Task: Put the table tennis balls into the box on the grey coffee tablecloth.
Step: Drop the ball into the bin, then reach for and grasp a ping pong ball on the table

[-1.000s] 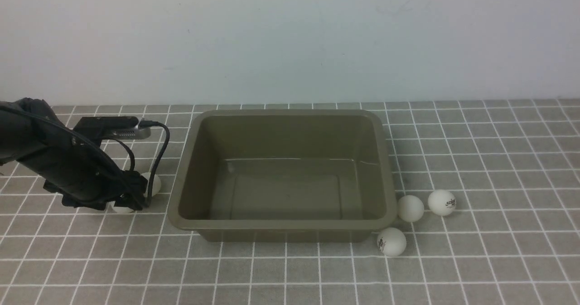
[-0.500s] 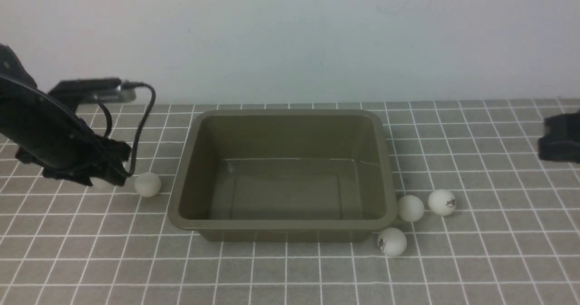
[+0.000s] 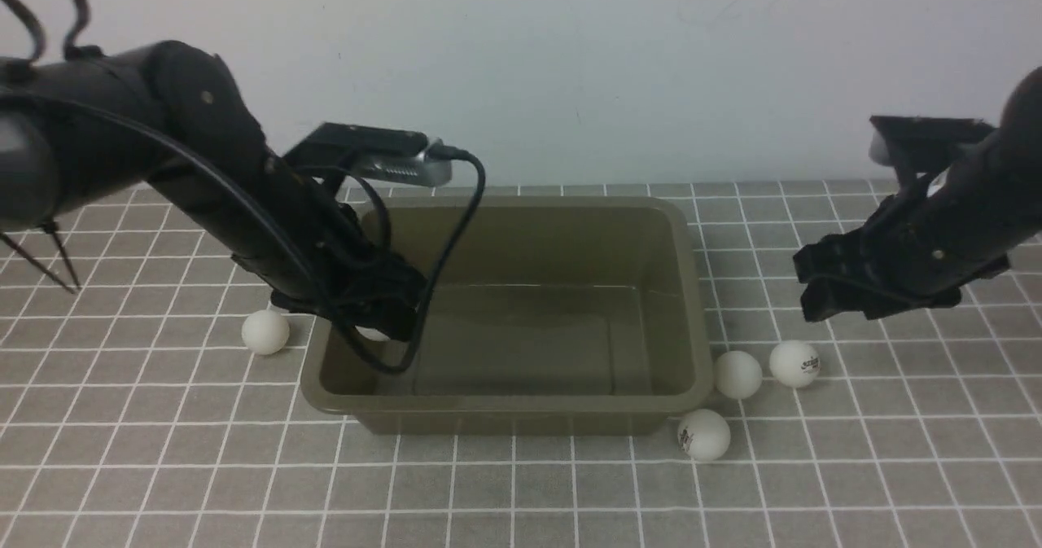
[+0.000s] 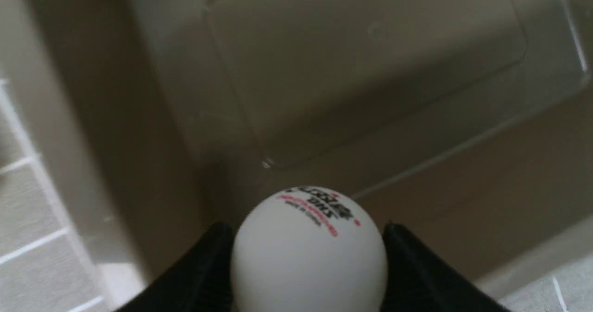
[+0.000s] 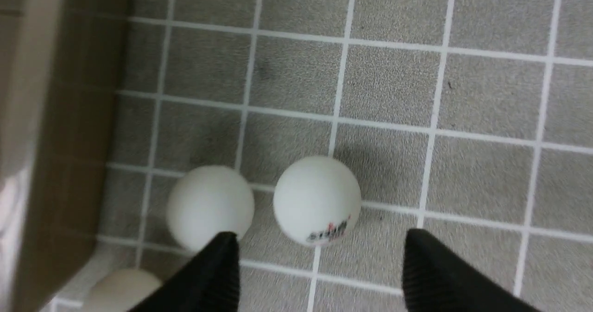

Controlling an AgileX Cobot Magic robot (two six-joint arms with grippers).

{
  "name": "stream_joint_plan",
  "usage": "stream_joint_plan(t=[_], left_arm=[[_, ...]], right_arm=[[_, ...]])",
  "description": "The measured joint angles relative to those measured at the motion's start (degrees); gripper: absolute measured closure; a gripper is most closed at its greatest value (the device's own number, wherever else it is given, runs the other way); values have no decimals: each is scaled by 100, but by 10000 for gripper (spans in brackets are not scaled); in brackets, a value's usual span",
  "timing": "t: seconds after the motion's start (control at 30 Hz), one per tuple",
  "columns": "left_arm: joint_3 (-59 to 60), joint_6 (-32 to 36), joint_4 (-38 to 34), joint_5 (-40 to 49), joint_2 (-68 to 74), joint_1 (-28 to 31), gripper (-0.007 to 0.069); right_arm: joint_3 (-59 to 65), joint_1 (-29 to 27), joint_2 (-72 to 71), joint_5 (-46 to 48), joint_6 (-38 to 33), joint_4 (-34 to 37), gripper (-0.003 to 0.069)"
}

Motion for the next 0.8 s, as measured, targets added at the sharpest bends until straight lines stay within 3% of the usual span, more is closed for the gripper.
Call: stream_joint_plan(t=[0.03, 0.1, 0.17, 0.23, 0.3, 0.37, 0.4, 0.47, 0.57, 0.67, 0.8], left_arm=[[-29, -10, 5, 0, 42, -1, 195], [-252, -99, 35, 19, 206, -7, 71], [-521, -215, 165, 190, 219, 27, 18], [-790, -440, 371, 437, 193, 105, 25], [-1133, -692, 708, 789, 133, 254, 97], [-1429, -951, 1177, 1105, 55, 540, 286], [-1552, -1068, 1388, 1246, 5, 702, 416], [-1635, -1163, 1572, 1387, -66, 1012, 536], [-1650, -1201, 1672, 1581, -138, 1610, 613], [-1602, -1166, 1666, 1619, -137, 1949, 627], [-1339, -782, 1328, 1629, -7, 2260, 629]], right_arm=[[-13, 0, 34, -6, 0, 0, 209], [-154, 0, 496, -42, 0, -7, 155], [-215, 0, 700, -54, 0, -7, 147], [-280, 0, 889, -79, 0, -7, 151], [-325, 2, 1048, -173, 0, -7, 182], [-357, 7, 1151, -267, -13, 43, 262], [-363, 14, 1184, -273, -43, 15, 334], [-387, 14, 1191, -254, -128, -38, 349], [-504, -22, 1127, 135, -169, -149, 336], [-695, -75, 896, 526, -156, -137, 336], [-1184, 16, -6, 717, -297, 432, 336]])
